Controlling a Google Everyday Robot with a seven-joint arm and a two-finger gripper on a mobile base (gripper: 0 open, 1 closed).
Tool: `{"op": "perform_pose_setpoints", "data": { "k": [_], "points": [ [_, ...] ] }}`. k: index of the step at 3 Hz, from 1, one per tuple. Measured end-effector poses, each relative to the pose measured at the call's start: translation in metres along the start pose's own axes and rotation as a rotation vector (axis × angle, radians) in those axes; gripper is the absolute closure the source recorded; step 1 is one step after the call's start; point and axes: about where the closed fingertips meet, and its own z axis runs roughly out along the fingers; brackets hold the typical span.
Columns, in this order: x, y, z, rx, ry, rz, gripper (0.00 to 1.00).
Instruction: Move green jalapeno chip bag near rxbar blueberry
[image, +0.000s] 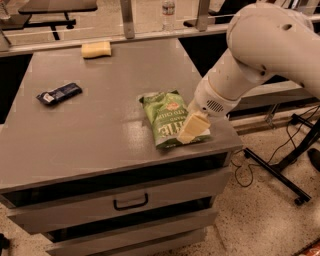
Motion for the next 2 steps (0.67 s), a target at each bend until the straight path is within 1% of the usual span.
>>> {"op": "perform_pose_setpoints", "data": {
  "k": [1,2],
  "points": [
    [-0.0008,-0.0001,0.0055,-0.019,-0.005,-0.003,0.73],
    [-0.0046,0.0018,0.0059,-0.031,-0.014,-0.023,0.96]
  ]
}}
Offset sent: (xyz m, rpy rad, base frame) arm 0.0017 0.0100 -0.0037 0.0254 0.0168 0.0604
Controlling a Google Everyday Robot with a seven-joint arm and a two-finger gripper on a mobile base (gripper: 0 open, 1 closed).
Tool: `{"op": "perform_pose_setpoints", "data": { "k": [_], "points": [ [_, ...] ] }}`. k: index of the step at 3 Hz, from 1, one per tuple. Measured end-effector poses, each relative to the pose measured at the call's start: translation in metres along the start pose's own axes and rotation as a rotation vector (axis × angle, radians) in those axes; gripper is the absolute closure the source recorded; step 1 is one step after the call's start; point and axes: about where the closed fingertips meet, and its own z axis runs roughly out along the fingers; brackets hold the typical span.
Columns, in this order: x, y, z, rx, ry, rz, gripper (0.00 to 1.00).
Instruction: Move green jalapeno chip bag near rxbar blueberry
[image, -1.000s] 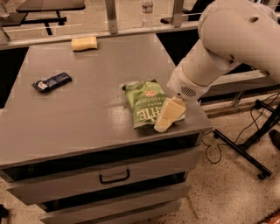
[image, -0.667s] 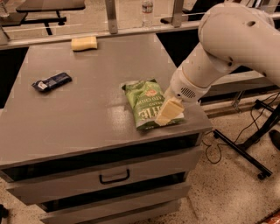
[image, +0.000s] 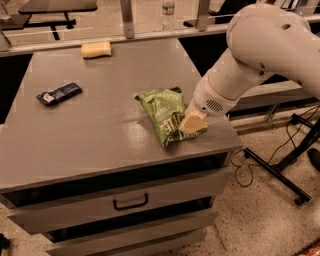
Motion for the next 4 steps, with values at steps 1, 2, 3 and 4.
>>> {"op": "perform_pose_setpoints", "data": {
  "k": [1,2,3,4],
  "points": [
    [-0.021,-0.002,-0.018,-0.001,-0.071,-0.037,1.0],
    [-0.038,-0.007,-0.032,0.009,-0.118,-0.061,1.0],
    [-0.074,-0.014,-0.039,0.002,-0.174,-0.09,1.0],
    [-0.12,-0.036,-0.03,-0.021,-0.243,-0.076,1.0]
  ]
}}
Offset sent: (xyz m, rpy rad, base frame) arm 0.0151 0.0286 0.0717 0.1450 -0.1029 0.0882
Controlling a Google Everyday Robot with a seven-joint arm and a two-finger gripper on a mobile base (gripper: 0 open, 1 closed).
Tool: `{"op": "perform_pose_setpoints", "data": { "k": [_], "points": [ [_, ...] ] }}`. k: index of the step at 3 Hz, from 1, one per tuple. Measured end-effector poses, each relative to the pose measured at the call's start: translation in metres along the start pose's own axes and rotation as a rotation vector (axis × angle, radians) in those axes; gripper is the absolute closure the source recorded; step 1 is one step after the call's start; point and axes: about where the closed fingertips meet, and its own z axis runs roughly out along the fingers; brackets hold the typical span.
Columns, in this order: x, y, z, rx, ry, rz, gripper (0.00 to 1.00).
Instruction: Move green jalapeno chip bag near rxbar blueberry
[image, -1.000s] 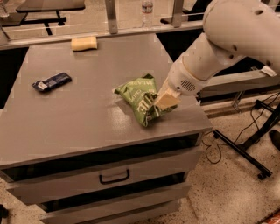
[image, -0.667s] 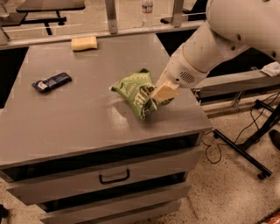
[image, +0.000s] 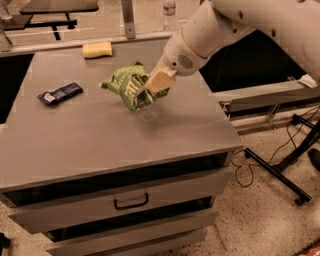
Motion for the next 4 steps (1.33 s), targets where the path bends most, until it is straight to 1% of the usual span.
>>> {"op": "perform_pose_setpoints", "data": {
  "k": [1,2,3,4],
  "points": [
    [-0.022,-0.02,0.018,-0.01,-0.032,0.025,1.0],
    [-0.048,-0.047,0.047,0.003,-0.086,0.053,1.0],
    [-0.063,-0.056,0.069,0.01,-0.142,0.052,0.99],
    [-0.078,-0.053,0.092,0.023,-0.207,0.02,0.76]
  ]
}}
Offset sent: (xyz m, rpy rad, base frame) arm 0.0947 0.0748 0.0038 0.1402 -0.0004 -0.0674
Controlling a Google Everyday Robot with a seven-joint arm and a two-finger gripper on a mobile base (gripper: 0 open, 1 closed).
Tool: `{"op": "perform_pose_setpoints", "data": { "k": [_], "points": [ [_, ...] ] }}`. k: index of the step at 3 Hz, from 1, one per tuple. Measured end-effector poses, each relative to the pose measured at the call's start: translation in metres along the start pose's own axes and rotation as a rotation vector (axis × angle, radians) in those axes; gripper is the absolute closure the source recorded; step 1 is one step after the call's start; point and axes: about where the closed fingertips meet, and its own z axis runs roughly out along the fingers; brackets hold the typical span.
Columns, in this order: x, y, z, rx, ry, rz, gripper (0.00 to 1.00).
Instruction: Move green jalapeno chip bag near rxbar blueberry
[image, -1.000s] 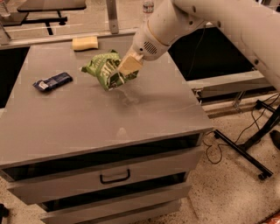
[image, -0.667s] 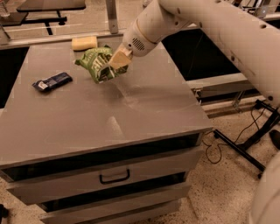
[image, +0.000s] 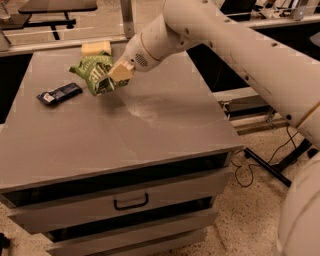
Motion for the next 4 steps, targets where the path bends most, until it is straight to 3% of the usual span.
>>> {"op": "perform_pose_setpoints", "data": {
  "k": [1,2,3,4],
  "points": [
    [-0.004,0.013,0.028,0.008,-0.073,-0.009,0.46],
    [-0.005,0.023,0.043,0.006,-0.1,-0.014,0.22],
    [0.004,0.025,0.037,-0.016,-0.111,-0.023,0.01],
    [0.028,0.016,0.003,-0.015,-0.091,-0.032,0.0]
  ]
}}
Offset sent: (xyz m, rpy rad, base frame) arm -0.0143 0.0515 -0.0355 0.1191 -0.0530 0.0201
